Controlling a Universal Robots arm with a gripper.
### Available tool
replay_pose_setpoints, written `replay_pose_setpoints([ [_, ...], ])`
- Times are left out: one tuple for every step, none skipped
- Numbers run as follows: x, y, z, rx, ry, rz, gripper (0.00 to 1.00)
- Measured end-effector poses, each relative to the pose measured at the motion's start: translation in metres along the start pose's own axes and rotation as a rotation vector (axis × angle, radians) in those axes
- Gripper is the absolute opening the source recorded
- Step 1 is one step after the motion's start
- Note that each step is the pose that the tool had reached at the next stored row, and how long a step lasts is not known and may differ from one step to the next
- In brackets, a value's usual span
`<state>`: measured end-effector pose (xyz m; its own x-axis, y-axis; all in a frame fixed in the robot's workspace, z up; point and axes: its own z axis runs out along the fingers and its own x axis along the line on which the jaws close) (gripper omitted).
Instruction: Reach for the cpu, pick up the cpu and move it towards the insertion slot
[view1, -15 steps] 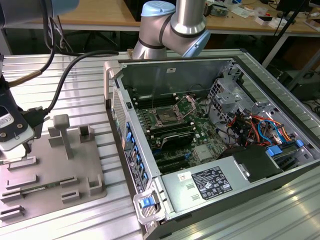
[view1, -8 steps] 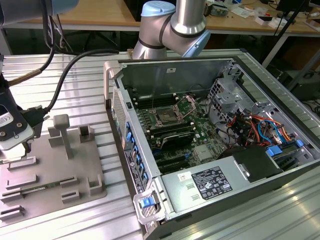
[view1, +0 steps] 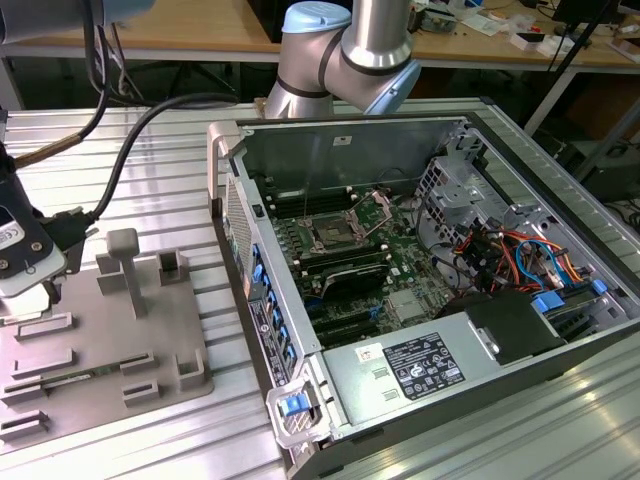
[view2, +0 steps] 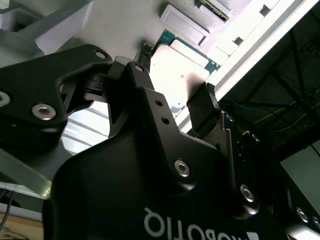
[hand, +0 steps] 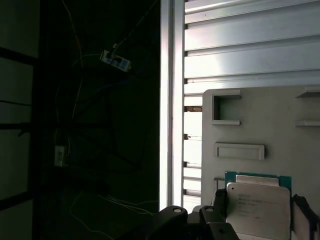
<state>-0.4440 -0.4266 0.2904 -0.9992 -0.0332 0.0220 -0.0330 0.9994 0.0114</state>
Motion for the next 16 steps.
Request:
replay_pose_setpoints([
  [0.0,0.0,-0.0007,0.0001,0.0001,0.0,0.55],
  [0.0,0.0,-0.001,0.0,0.0001,0.0,0.55],
  [0.0,0.0,-0.0012,-0.0001,-0.0001,0.0,0.55],
  [0.0,-0.0001,-0.0018,-0.0001,-0.0001,0.0,0.55],
  [0.0001,0.0,-0.0025,-0.0001,0.0,0.0,0.55],
  [0.0001,0.0,-0.003,-0.0001,-0.0001,0.0,0.55],
  [0.0,0.0,-0.0033,-0.0001,-0.0001,0.0,0.55],
  [0.0001,0.0,-0.0038,0.0,0.0,0.0,0.55],
  [0.0001,0.0,-0.0044,0.0,0.0001,0.0,0.55],
  [0.0001,0.0,-0.0049,0.0,0.0001,0.0,0.55],
  [0.0001,0.0,-0.0054,0.0,0.0,0.0,0.55],
  [0.0001,-0.0001,-0.0059,0.0,-0.0001,0.0,0.55],
  [0.0001,-0.0001,-0.0061,-0.0001,-0.0002,0.0,0.55],
  [0.0001,-0.0001,-0.0062,-0.0002,-0.0003,0.0,0.55],
  [0.0001,-0.0002,-0.0064,-0.0001,-0.0002,0.0,0.55],
  [0.0001,-0.0003,-0.0067,-0.0001,-0.0001,0.0,0.55],
])
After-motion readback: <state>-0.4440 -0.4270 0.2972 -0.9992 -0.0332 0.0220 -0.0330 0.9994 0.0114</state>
